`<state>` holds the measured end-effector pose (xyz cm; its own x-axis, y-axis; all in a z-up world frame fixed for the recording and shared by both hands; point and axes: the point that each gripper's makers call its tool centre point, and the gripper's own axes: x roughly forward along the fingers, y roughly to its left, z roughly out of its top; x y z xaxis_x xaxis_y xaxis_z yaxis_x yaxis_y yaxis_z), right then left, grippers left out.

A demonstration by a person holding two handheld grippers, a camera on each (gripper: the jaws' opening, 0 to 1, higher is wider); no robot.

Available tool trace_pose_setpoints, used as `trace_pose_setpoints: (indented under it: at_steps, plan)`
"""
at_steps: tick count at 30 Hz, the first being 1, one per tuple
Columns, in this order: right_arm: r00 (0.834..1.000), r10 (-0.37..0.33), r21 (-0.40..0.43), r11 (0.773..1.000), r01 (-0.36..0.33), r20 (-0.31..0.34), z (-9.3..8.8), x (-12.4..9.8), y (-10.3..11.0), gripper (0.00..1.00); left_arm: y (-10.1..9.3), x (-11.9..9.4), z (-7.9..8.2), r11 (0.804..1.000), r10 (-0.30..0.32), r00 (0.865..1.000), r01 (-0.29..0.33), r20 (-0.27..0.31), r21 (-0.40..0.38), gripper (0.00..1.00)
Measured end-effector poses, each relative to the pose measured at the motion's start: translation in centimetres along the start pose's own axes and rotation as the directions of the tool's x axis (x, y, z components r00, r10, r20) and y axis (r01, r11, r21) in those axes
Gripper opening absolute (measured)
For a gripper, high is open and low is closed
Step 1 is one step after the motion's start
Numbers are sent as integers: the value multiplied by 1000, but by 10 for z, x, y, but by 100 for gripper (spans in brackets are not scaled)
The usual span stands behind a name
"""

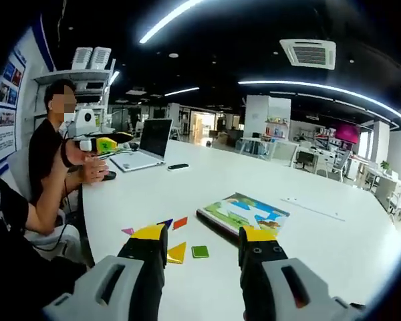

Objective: Pick up the tangram pieces one by one and place each piece onto its matching region on the pattern sheet, fitting the shapes together until the outline on the sheet is completely filled by the tangram pieces

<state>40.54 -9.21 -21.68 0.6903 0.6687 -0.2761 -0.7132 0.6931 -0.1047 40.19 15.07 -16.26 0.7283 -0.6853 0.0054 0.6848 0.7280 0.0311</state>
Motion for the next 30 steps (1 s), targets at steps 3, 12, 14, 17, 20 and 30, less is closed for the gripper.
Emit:
trace_pose_setpoints:
  at_steps: [3, 12, 14, 17, 20, 30]
  plan:
    - [1000, -7, -25, 1000, 6, -30, -6, 7, 7, 43, 0, 0, 0, 1000, 0, 1000, 0, 1, 0, 41]
    - [985, 81, -218, 969, -114, -153, -28, 32, 45, 45, -2, -3, 3, 1000, -2, 1000, 2, 10, -7, 41]
    - [977, 88, -259, 956, -137, -192, -32, 36, 46, 46, -1, -6, 6, 1000, -1, 1000, 1, 19, -6, 41]
    - [954, 86, -356, 915, -190, -287, -38, 43, 45, 47, 1, -8, 8, 1000, 3, 1000, -3, 27, -6, 41]
    - [934, 91, -404, 884, -235, -346, -39, 50, 45, 46, 4, -10, 10, 1000, 8, 999, -8, 34, -8, 41]
    - [815, 213, -446, 748, -491, -540, -47, 83, 67, 46, 11, -17, 14, 1000, 18, 999, -17, 50, -13, 41]
